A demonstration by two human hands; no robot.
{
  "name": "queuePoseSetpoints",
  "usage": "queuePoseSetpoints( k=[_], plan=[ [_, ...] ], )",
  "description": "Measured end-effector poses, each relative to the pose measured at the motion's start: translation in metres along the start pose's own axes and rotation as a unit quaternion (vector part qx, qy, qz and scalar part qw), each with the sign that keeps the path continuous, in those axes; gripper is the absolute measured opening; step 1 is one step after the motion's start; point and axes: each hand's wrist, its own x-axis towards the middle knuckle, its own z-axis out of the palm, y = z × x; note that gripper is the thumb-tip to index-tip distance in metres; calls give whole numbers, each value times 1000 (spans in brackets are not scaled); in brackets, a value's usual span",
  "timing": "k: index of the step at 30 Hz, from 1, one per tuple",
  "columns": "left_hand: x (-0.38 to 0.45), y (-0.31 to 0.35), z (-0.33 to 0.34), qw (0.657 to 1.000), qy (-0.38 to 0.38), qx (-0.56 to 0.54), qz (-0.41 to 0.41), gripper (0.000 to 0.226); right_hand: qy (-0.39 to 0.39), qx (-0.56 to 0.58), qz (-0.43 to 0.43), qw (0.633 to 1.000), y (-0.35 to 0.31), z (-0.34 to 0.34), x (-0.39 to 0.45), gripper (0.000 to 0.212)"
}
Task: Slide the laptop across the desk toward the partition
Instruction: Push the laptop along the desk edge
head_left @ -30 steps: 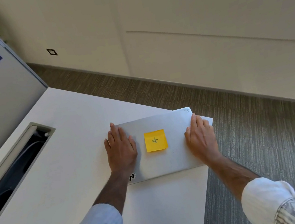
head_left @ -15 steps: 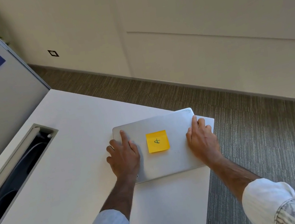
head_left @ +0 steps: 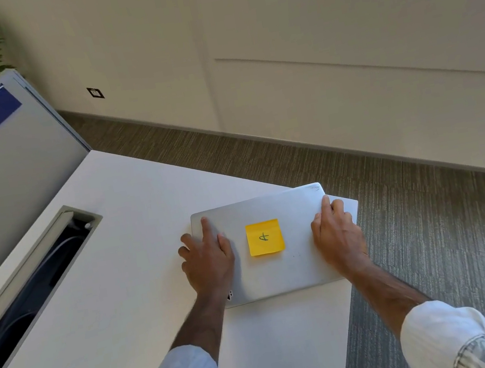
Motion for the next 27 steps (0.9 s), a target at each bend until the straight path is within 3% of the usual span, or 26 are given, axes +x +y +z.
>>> queuePoseSetpoints(
  k=[7,16,27],
  plan=[
    [-5,-5,-3,996,-9,-78,-29,45,22,54,-2,998,4,-3,0,41],
    [-26,-23,-18,987,-8,-157,-46,42,0,55,-12,998,-4,-17,-25,51],
    [-45,-54,-58,986,28,-158,-39,45,0,70,-31,997,-35,-37,-54,55]
  ],
)
